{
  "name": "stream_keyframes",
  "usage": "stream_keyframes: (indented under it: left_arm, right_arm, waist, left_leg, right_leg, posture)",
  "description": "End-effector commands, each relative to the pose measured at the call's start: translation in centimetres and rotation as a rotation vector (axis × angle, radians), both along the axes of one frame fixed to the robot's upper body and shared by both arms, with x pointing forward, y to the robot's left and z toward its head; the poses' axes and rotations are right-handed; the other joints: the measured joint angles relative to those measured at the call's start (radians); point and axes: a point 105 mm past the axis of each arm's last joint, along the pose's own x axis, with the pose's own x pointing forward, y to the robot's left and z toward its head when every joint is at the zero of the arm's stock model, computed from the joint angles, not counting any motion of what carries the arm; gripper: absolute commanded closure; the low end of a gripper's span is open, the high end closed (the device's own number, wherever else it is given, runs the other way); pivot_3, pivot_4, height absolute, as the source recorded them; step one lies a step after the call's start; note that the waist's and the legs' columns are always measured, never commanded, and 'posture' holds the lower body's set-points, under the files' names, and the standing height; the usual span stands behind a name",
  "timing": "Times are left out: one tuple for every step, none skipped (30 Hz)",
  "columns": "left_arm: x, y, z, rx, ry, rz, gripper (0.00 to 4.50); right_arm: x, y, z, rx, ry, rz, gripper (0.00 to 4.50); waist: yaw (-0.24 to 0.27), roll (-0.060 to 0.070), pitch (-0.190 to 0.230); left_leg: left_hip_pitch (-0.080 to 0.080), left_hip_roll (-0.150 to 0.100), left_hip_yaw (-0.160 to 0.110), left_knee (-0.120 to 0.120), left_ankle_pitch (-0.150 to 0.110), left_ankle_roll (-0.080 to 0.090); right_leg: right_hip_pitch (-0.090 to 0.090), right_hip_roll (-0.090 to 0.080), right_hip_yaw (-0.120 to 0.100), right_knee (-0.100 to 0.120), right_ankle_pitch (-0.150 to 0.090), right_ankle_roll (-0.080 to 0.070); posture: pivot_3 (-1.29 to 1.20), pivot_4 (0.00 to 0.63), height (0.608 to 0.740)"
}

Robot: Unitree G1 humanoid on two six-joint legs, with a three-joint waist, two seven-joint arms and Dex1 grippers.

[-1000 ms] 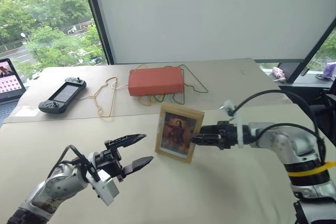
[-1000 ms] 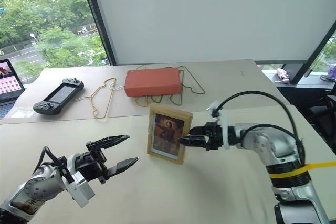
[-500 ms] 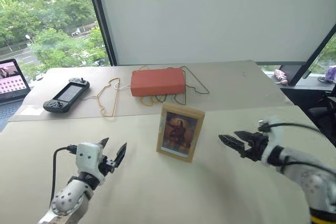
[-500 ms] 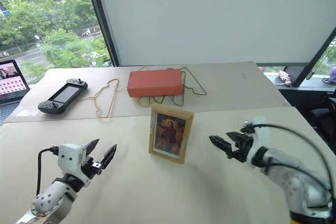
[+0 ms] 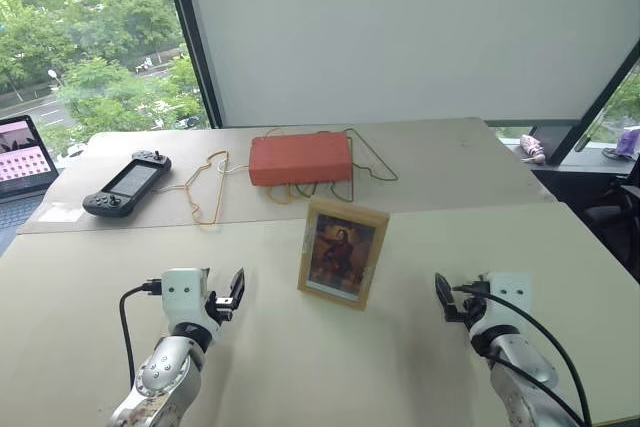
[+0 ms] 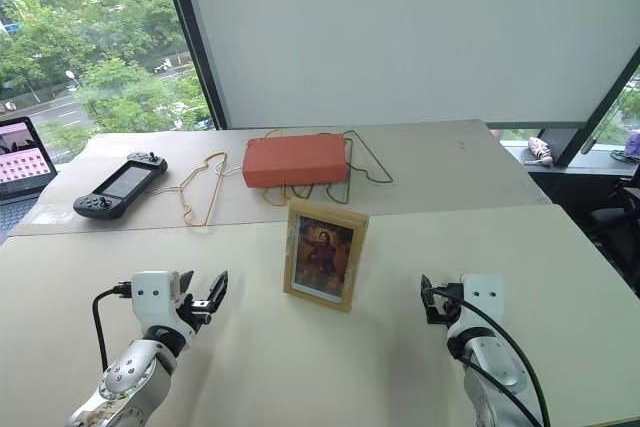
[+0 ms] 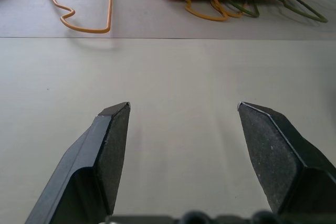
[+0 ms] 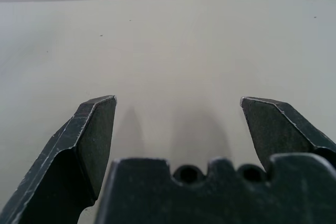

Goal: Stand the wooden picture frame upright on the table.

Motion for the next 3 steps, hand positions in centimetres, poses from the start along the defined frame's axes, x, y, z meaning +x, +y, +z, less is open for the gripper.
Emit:
stream_keyframes:
  left_arm:
    - [0.25, 0.37, 0.77, 0.015, -0.039, 0.012, 0.98]
    - [0.31, 0.43, 0.79, 0.021, -0.04, 0.013, 0.98]
    - [0.34, 0.49, 0.8, 0.025, -0.039, 0.013, 0.98]
  right_arm:
    - [0.22, 0.24, 1.4, -0.032, -0.069, 0.009, 0.11]
    - [0.24, 0.49, 1.47, -0.031, -0.071, 0.016, 0.11]
    - [0.25, 0.67, 1.53, -0.031, -0.073, 0.02, 0.11]
  waist:
    - [0.001, 0.0, 0.0]
    - [0.001, 0.0, 0.0]
    - [0.001, 0.0, 0.0]
  left_leg:
    - [0.0, 0.0, 0.0, 0.0, 0.0, 0.0]
    - [0.0, 0.0, 0.0, 0.0, 0.0, 0.0]
    - [0.0, 0.0, 0.0, 0.0, 0.0, 0.0]
  right_leg:
    - [0.0, 0.0, 0.0, 0.0, 0.0, 0.0]
    - [0.0, 0.0, 0.0, -0.001, 0.0, 0.0]
    - [0.0, 0.0, 0.0, -0.001, 0.0, 0.0]
  posture:
    - [0.0, 0.15, 0.74]
    - [0.0, 0.15, 0.74]
    - [0.0, 0.15, 0.74]
